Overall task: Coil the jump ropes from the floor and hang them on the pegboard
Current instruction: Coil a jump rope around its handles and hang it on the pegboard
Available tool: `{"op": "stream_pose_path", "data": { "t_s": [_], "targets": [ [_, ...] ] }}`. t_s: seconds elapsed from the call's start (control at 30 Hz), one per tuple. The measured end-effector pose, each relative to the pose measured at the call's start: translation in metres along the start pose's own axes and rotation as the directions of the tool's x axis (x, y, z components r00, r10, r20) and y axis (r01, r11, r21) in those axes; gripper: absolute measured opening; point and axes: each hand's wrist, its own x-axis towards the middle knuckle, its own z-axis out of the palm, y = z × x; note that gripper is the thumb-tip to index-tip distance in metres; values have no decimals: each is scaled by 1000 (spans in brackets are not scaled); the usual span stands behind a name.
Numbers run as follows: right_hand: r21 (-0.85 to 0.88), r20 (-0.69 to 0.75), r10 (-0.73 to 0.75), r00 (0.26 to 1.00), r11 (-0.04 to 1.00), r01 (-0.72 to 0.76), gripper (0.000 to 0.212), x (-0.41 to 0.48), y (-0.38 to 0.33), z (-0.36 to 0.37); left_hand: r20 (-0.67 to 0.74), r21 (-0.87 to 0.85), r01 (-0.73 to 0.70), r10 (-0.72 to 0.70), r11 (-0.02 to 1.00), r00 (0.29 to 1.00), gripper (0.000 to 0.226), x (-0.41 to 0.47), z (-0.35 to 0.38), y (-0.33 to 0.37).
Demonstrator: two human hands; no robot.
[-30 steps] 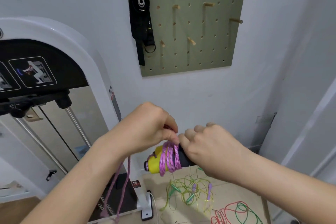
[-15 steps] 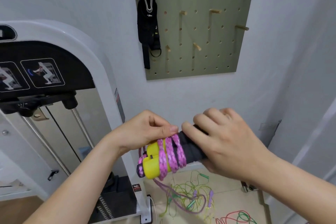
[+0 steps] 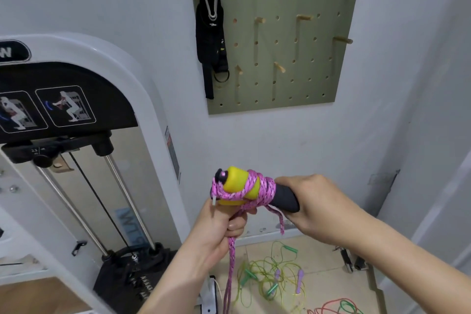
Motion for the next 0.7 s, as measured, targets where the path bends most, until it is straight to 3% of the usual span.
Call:
{"op": "stream_pose_path", "data": {
  "t_s": [0.1,0.17,0.23,0.3,0.37,0.5,0.63,0.7],
  "targets": [
    [203,85,89,992,974,-104,14,1,-4,-1,-12,186,-96,100,978,995,17,-5,-2,-3],
    [386,91,198,976,897,-217,27,3,-6,3,-32,464,-267,317,845,948,26,-9,0,-6],
    [492,109,288,951,816,-304,29,5,-7,10,84,757,-389,512,526,855,18,-12,-1,-10],
    [549,142,351,925,750,-369,26,7,-3,13,233,898,-394,548,196,803,12,-15,-5,-12],
    [554,164,380,910,728,-404,25,7,1,16,319,925,-380,531,6,785,25,-15,-11,-12],
    [332,101,365,926,865,-377,18,6,-1,24,459,883,-320,493,-342,739,26,-17,0,1],
    [66,43,327,944,942,-329,14,7,-9,24,494,845,-297,435,-446,753,22,-19,9,15],
    [-60,38,315,948,948,-312,22,7,-15,21,459,880,-328,436,-343,774,19,-21,9,22]
  ]
}}
